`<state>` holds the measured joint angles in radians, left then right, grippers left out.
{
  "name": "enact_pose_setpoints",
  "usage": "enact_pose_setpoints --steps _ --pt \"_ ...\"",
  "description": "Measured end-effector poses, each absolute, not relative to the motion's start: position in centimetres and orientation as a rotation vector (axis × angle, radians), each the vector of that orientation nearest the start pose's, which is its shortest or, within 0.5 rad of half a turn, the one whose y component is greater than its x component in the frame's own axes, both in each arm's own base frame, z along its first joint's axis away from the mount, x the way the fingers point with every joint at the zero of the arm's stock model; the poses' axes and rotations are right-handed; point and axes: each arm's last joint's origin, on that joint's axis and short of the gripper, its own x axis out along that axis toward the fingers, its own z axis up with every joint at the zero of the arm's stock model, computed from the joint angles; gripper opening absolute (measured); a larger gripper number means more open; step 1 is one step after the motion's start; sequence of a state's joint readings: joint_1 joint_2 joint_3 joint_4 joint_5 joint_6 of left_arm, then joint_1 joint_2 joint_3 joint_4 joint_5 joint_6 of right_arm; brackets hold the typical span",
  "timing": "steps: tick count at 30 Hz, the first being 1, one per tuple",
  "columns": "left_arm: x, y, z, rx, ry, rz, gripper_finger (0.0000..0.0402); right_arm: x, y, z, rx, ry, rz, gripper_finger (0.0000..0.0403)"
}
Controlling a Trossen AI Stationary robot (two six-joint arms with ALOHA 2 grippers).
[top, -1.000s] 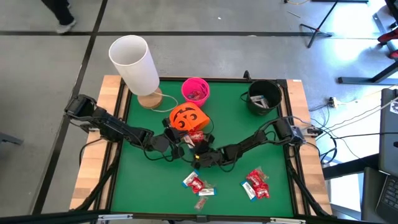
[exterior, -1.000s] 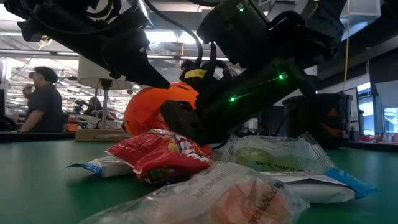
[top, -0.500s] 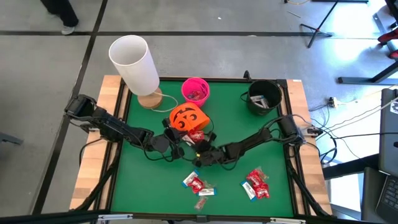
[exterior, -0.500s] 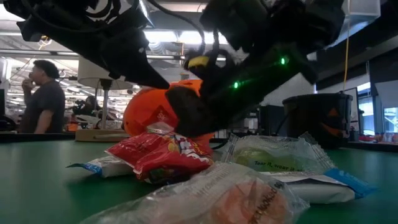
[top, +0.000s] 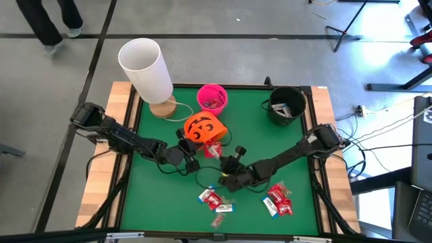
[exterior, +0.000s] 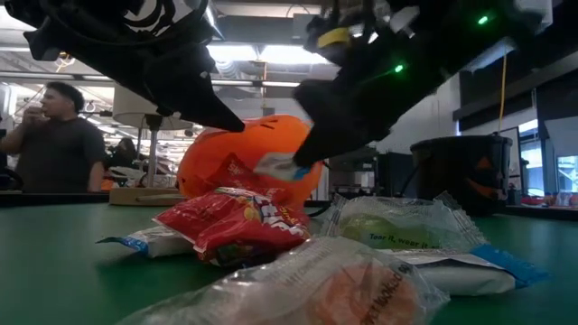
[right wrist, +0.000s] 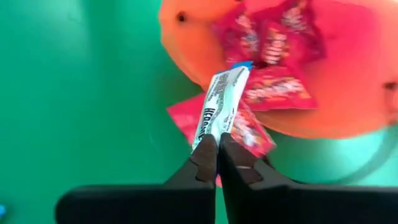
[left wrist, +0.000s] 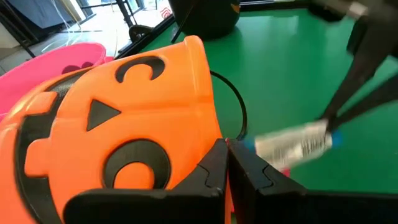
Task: Sort candy
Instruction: Put the white candy into the top bucket
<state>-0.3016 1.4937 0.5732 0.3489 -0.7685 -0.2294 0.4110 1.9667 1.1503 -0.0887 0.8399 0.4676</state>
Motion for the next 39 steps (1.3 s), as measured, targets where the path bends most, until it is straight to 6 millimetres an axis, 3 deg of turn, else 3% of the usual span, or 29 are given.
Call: enact_pose_setpoints --steps 9,21,28,39 --pt "26.4 -6.1 16.0 0.073 0.439 0.504 0.0000 33.3 13.3 17.1 -0.143 0.648 -0.678 0.0001" --pt "26.4 -6.2 16.0 0.067 0.444 0.488 0.0000 26.6 9.8 23.9 -0.157 0.627 -0.920 0.0000" --pt "26.4 -6.2 16.0 0.060 0.443 0.480 0.0000 22.5 5.8 27.4 -0.088 0.634 -1.099 0.0000" --pt "26.5 -6.2 16.0 0.054 0.446 0.465 0.0000 20.9 -2.0 28.4 0.032 0.934 -1.332 0.0000"
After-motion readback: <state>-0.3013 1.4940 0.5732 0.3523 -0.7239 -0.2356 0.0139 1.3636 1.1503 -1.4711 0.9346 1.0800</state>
